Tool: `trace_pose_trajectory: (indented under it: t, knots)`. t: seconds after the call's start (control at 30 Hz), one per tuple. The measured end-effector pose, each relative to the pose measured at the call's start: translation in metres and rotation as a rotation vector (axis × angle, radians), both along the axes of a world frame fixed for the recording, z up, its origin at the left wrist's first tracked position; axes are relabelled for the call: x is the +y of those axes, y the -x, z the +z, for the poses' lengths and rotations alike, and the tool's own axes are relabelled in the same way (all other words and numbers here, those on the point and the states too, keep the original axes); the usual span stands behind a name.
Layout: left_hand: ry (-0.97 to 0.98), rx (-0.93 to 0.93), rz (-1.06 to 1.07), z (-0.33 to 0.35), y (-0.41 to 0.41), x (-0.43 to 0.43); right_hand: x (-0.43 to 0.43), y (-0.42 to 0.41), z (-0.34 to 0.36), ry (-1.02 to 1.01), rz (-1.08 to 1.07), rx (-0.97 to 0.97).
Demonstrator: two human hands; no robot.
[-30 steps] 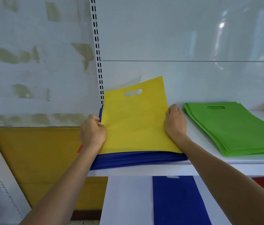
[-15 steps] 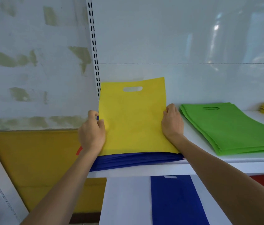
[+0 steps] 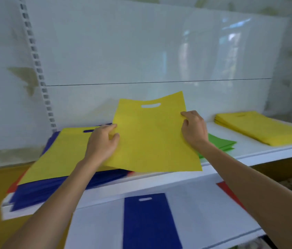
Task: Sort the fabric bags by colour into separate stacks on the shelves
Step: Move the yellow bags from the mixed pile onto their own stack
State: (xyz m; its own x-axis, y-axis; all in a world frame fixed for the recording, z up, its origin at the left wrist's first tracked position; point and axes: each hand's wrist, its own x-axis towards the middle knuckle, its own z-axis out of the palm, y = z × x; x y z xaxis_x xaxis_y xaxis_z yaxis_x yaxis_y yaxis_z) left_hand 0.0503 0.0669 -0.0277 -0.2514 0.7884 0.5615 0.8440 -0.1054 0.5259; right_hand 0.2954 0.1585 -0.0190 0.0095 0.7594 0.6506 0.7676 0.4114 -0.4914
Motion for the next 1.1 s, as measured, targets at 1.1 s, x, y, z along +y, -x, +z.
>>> trace_pose_trajectory:
  t: [1.1]
  knots:
    - [0.181,-0.001,-0.798,-0.027,-0.572,0.222,0.044,-0.583,-0.014,0.082,-0.638,0.148]
